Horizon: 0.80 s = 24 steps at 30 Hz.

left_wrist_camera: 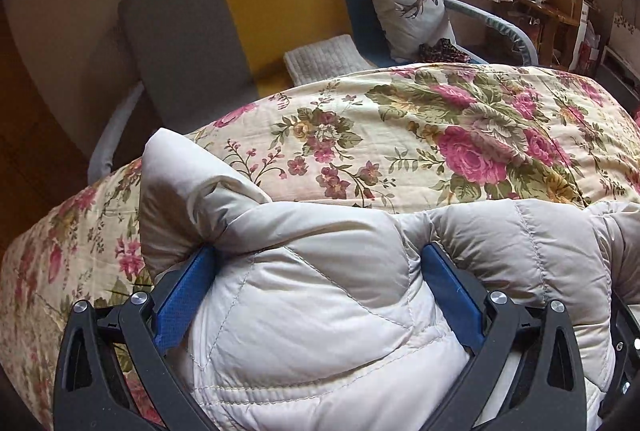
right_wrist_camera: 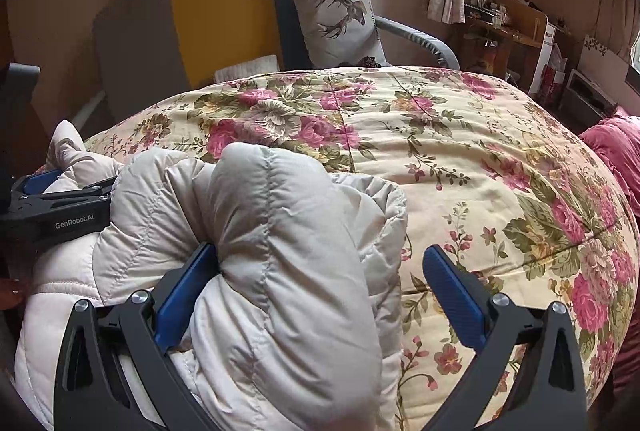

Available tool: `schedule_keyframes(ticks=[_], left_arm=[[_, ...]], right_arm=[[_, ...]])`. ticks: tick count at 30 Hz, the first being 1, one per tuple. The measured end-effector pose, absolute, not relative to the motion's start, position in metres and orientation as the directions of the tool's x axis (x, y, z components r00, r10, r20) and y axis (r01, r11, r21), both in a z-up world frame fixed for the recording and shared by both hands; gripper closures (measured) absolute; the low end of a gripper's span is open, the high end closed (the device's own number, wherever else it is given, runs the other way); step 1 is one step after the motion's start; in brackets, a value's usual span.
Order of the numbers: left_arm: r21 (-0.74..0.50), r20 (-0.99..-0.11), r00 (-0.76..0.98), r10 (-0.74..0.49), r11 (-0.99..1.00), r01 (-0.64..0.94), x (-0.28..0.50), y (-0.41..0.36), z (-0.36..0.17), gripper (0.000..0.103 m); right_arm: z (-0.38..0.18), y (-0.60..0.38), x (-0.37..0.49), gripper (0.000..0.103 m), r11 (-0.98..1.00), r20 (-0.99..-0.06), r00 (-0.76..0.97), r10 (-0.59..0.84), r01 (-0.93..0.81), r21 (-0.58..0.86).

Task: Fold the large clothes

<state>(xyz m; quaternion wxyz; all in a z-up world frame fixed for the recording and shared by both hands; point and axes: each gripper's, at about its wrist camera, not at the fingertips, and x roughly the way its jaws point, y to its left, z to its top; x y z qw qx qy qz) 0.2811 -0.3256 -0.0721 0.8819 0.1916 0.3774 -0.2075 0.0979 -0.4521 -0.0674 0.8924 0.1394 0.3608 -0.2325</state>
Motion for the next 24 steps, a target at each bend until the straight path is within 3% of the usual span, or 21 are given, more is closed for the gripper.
schedule_keyframes(ticks=[6, 12, 16, 21, 24], left_arm=[[0.196, -0.713, 0.667, -0.214, 0.853, 0.483, 0.245, -0.300, -0.053, 0.003], [0.036, -0.708, 0.612, -0.353, 0.847, 0.530, 0.177, -0.253, -0.032, 0.003], [0.079, -0.667, 0.659, -0.348, 0.846, 0.527, 0.149, -0.248, -0.045, 0.003], [0.092, -0.650, 0.676, -0.346, 0.847, 0.523, 0.143, -0.250, -0.050, 0.003], [0.092, -0.644, 0.682, -0.346, 0.850, 0.518, 0.143, -0.248, -0.050, 0.003]], right_arm=[[-0.069, -0.449, 0.094, 0.002, 0.866, -0.686, 0.656, -0.316, 0.495, 0.074], [-0.066, -0.445, 0.091, 0.002, 0.871, -0.660, 0.664, -0.352, 0.491, 0.029], [-0.055, -0.443, 0.083, 0.002, 0.886, -0.657, 0.671, -0.344, 0.463, 0.010], [-0.026, -0.418, 0.052, 0.002, 0.879, -0.615, 0.652, -0.443, 0.450, -0.157], [-0.011, -0.402, 0.022, 0.002, 0.908, -0.575, 0.718, -0.391, 0.404, -0.113]])
